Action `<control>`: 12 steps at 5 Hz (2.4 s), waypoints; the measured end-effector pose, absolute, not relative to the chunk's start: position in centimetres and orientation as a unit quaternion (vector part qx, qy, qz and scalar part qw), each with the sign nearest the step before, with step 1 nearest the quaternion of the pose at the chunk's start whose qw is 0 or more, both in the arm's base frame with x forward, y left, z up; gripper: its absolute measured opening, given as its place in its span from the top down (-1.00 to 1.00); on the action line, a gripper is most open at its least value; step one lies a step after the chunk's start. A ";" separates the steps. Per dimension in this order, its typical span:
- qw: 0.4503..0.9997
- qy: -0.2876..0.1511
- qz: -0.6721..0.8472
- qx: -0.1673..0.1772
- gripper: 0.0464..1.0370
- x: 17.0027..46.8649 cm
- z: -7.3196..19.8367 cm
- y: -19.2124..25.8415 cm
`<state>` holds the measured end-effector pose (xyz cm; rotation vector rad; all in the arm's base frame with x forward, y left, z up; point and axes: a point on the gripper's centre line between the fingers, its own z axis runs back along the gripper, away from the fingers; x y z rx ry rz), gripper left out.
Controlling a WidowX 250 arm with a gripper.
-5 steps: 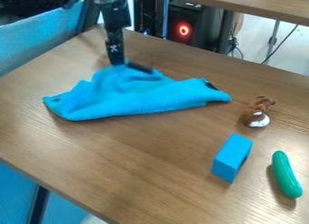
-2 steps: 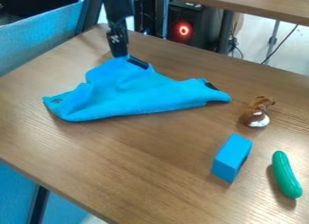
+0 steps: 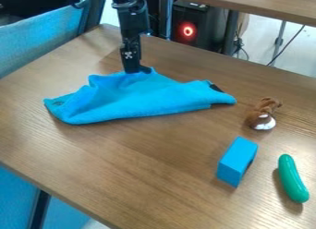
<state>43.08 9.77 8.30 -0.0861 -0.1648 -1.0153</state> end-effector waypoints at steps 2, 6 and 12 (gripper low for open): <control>0.869 -0.075 -0.488 -0.027 -0.93 43.3 7.8 9.3; 0.873 -0.080 -0.479 -0.028 -0.51 43.7 8.8 9.4; 0.884 -0.115 -0.454 0.009 -0.32 46.0 6.1 10.4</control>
